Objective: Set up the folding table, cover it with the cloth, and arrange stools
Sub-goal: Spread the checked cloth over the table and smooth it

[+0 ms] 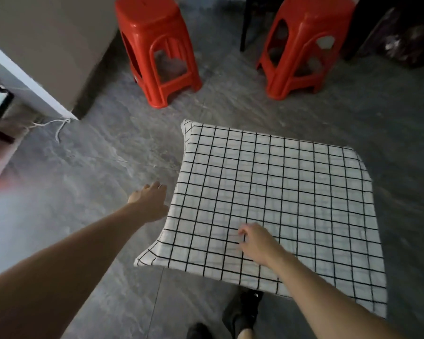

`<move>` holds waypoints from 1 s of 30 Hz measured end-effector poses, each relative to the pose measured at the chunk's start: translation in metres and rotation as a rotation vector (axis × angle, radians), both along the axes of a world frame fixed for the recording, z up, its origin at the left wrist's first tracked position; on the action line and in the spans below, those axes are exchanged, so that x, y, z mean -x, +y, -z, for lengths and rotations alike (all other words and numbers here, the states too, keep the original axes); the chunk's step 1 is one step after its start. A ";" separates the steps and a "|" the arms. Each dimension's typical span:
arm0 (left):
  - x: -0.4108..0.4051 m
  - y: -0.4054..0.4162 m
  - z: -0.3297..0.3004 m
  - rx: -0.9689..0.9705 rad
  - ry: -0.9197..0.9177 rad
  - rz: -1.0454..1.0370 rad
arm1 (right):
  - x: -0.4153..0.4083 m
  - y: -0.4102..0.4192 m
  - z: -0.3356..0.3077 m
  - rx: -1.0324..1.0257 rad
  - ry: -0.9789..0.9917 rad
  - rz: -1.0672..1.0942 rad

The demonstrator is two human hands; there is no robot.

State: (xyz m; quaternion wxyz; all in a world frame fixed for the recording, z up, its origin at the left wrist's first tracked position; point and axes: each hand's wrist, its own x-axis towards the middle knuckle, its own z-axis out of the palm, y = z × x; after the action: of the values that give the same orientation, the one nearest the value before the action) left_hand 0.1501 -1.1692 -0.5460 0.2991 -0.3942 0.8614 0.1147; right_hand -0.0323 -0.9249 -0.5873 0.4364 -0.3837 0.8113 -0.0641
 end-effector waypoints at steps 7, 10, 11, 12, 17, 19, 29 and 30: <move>0.125 -0.013 0.006 -0.044 0.040 0.097 | 0.116 -0.030 -0.014 0.116 0.220 0.092; 0.173 -0.008 0.017 -0.034 0.027 0.161 | 0.162 -0.028 -0.014 0.115 0.303 0.102; 0.190 -0.006 0.023 -0.027 0.026 0.201 | 0.176 -0.028 -0.011 0.125 0.329 0.103; 0.208 -0.003 0.029 -0.020 0.031 0.235 | 0.189 -0.030 -0.008 0.137 0.357 0.111; 0.284 0.014 0.059 -0.003 -0.053 0.285 | 0.238 -0.039 0.016 0.185 0.454 0.216; 0.299 0.015 0.071 -0.057 -0.129 0.246 | 0.253 -0.039 0.027 0.205 0.510 0.205; 0.306 0.005 0.090 -0.041 -0.163 0.299 | 0.356 0.038 0.061 0.140 0.521 0.443; 0.306 0.005 0.090 -0.034 -0.169 0.305 | 0.367 0.047 0.067 0.105 0.439 0.581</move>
State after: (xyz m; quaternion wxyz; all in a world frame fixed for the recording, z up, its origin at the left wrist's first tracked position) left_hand -0.1560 -1.1639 -0.6358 0.3911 -0.2621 0.8809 0.0491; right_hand -0.3991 -0.8776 -0.6538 0.1952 -0.1639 0.9564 -0.1427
